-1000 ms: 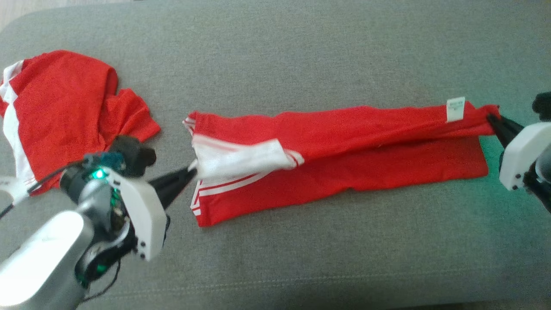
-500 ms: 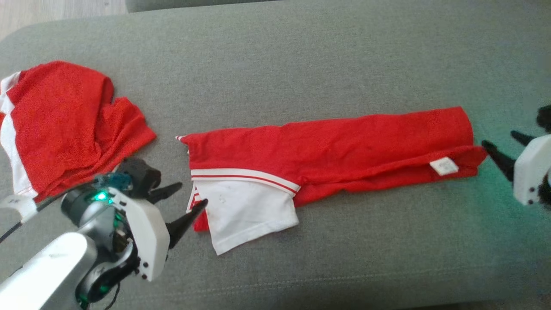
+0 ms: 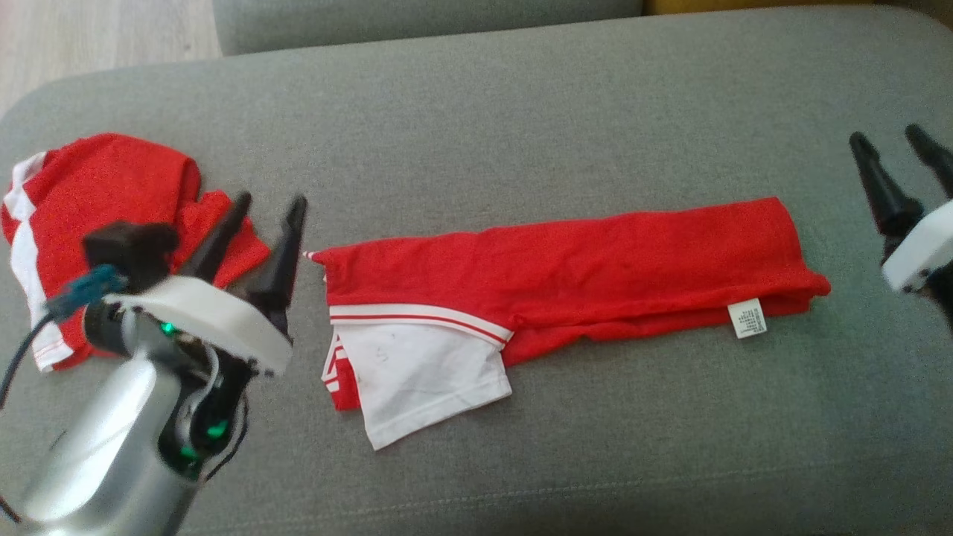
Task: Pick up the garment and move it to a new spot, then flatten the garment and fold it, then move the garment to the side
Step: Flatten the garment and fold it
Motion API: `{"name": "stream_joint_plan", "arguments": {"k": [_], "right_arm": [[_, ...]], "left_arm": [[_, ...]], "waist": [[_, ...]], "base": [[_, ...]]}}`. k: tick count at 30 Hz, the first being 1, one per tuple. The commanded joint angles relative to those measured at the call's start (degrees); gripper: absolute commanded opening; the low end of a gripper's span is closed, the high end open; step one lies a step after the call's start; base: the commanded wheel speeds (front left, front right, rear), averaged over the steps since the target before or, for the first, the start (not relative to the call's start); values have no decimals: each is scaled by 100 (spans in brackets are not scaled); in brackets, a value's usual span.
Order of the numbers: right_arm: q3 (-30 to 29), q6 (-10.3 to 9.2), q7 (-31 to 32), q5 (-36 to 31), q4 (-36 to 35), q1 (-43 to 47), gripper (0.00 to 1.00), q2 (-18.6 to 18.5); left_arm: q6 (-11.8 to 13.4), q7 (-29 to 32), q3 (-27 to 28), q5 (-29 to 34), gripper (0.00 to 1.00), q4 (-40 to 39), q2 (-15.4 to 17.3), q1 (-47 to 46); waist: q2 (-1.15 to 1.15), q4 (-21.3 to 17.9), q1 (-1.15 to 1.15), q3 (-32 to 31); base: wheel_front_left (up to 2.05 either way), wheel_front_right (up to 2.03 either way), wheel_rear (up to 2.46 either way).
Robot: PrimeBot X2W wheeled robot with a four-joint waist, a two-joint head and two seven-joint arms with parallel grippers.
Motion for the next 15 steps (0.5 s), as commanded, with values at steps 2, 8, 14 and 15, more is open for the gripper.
{"name": "stream_joint_plan", "arguments": {"k": [2, 8, 14, 15], "right_arm": [[-271, 37, -280, -126, -206, 290, 100, 53], [-1077, 37, -995, -803, -514, 1000, 100, 684], [-1715, 37, -1342, -1485, -768, 1643, 100, 1432], [-1799, 37, -1368, -1611, -788, 1726, 100, 1536]], "left_arm": [[9, -435, 522, -279, 100, -51, -141, -187], [-93, -1183, 864, -229, 100, 322, -677, -4], [-472, -1242, 1343, 196, 100, 506, -1374, 553], [-527, -1243, 1420, 394, 100, 531, -1468, 656]], "waist": [[0, 34, 0, -86], [0, 93, 0, -179], [0, 116, 0, -265], [0, 114, 0, -263]], "base": [[0, 0, 0], [0, 0, 0], [0, 0, 0], [0, 0, 0]]}}
